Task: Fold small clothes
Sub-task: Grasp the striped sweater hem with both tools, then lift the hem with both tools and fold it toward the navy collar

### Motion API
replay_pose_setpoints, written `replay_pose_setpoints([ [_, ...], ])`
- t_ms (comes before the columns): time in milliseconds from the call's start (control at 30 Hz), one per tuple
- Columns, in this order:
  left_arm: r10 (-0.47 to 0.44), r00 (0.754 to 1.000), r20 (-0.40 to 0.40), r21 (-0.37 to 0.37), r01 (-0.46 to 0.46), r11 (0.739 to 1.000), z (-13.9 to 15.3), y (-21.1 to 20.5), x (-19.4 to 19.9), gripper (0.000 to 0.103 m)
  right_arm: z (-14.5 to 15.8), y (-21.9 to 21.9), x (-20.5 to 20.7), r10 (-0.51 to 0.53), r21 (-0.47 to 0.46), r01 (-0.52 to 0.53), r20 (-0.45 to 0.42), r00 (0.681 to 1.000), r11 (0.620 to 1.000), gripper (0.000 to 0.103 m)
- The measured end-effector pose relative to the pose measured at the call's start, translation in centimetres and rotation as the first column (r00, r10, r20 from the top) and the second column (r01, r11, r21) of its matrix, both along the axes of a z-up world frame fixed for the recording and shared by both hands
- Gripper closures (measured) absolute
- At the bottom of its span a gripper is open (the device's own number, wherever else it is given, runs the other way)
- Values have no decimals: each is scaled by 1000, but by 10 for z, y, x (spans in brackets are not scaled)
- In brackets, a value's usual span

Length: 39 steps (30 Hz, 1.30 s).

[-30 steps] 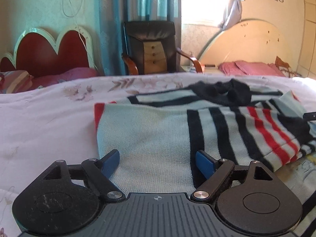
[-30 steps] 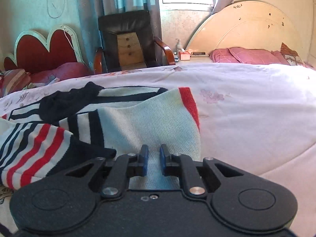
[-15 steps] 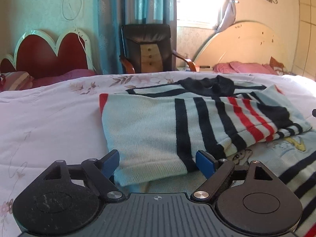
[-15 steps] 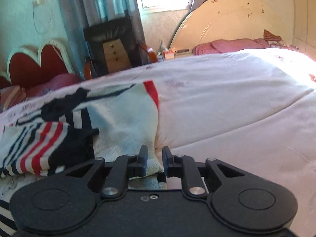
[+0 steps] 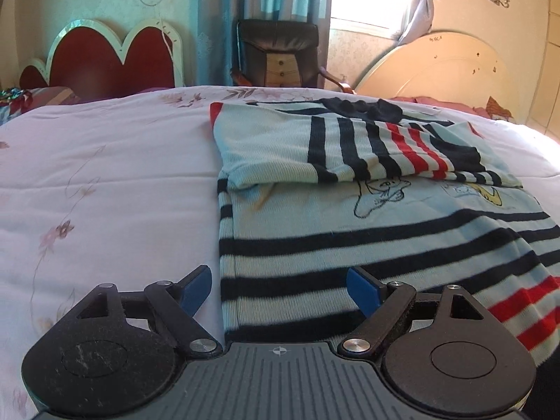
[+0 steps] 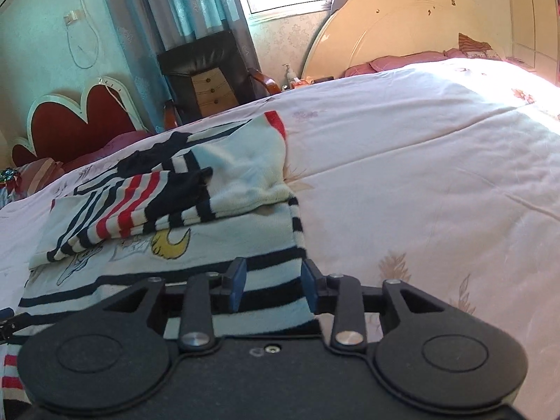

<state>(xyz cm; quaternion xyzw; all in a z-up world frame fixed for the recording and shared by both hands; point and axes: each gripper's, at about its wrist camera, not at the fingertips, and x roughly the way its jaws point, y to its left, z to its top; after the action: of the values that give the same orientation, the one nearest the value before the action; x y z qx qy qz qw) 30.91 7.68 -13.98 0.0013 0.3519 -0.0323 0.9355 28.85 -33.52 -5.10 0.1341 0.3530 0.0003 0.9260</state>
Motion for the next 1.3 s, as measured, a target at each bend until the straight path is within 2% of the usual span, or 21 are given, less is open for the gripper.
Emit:
replay_pose_setpoints([
  [33,7,1000,0,6,-7,1000,1,-1,-5,19,0,4,-4,15,11,-15,-3,1000,1000,57],
  [67,12,1000,0,10,-12,1000,3,-3,-10,19,-1,8,-9,26,18,-26,-7,1000,999,55],
  [267,18,1000,-5,32,-18,999,11,-15,-46,19,-5,15,-38,86,104,-84,-20,996,991,54],
  [467,32,998,-49,-81,-36,996,11,-7,-93,19,-5,-10,-84,87,148,-83,-24,996,985,54],
  [567,66,993,-103,-176,-83,981,2,10,-118,19,-7,-28,-110,83,180,-76,-34,996,981,54],
  [667,72,989,-130,-316,-110,942,-4,26,-141,20,-14,-46,-132,77,253,-59,-63,995,966,54],
  [700,55,989,-138,-386,-105,916,-7,31,-148,22,-18,-51,-140,74,285,-50,-73,995,957,54],
  [733,30,988,-152,-466,-98,879,-10,36,-153,23,-23,-55,-146,71,320,-41,-83,994,946,54],
  [767,-7,986,-170,-555,-90,827,-16,39,-158,23,-28,-59,-150,76,360,-36,-96,993,932,54],
  [800,-27,983,-182,-603,-89,793,-21,40,-162,23,-33,-61,-153,90,400,-39,-109,990,916,54],
  [833,-35,982,-187,-622,-90,778,-24,39,-165,23,-39,-61,-154,112,445,-47,-119,987,895,54],
  [900,-30,984,-176,-632,-90,770,-29,35,-169,23,-49,-59,-157,144,510,-65,-117,983,858,55],
  [967,-15,986,-167,-661,-100,743,-35,35,-168,23,-49,-54,-155,158,517,-80,-108,982,852,57],
  [1033,-3,987,-163,-683,-111,722,-37,35,-162,25,-53,-49,-148,199,553,-103,-116,973,827,70],
  [1067,1,987,-164,-681,-114,724,-38,33,-158,29,-55,-45,-145,211,553,-109,-125,969,826,73],
  [1133,23,982,-185,-645,-139,751,-39,31,-147,61,-55,-38,-141,232,542,-133,-118,966,830,79],
  [1167,30,981,-191,-641,-148,753,-40,31,-141,65,-56,-37,-139,235,544,-135,-119,965,828,81],
  [1233,38,981,-190,-663,-157,732,-43,39,-138,70,-58,-35,-135,239,549,-136,-121,964,825,87],
  [1267,40,983,-182,-663,-153,733,-44,41,-137,73,-58,-34,-133,239,544,-138,-119,964,827,90],
  [1300,47,983,-177,-647,-152,747,-46,41,-136,95,-58,-33,-132,240,532,-141,-121,963,835,95],
])
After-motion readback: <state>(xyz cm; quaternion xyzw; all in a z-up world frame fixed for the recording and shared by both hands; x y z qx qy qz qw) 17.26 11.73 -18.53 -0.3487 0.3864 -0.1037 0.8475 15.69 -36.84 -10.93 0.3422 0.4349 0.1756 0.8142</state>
